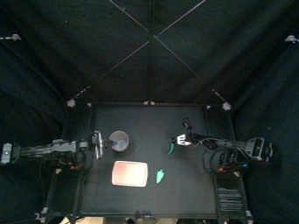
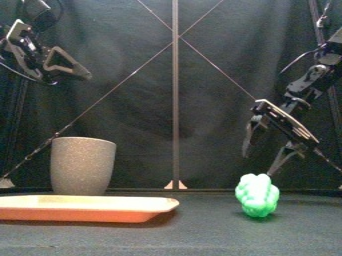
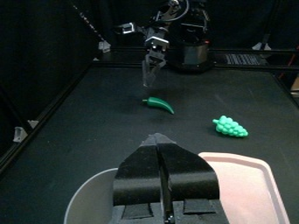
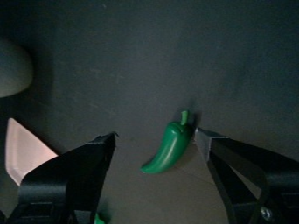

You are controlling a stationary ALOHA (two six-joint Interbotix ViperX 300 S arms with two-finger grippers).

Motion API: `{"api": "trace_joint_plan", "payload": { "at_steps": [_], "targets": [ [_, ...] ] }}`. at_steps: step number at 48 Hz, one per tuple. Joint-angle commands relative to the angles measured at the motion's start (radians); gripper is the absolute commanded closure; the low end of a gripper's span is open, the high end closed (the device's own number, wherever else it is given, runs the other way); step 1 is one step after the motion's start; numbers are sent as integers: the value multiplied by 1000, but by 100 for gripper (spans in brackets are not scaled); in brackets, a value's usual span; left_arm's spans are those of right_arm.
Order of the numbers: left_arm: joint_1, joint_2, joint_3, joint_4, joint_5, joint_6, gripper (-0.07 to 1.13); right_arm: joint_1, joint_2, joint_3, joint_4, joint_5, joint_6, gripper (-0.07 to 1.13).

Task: Pick the green pepper then place it in the grey bowl
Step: Pick the green pepper

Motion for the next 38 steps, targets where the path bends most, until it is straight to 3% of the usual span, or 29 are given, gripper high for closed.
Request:
{"api": "trace_joint_plan", "payload": {
  "at_steps": [1,24,30,38],
  "targets": [
    [3,5,-11,3,-3,-2,98,8,35,-55,-8,64,3,2],
    [3,3,-9,3,-8,-2,98,48,166,-97,-5,87,8,6],
    [5,3,-9,2,-8,-3,98,52,193,-106,-3,87,8,16],
    [3,3,-2,-2,-8,-6,98,61,225,-123,-11,87,6,41]
  ]
}}
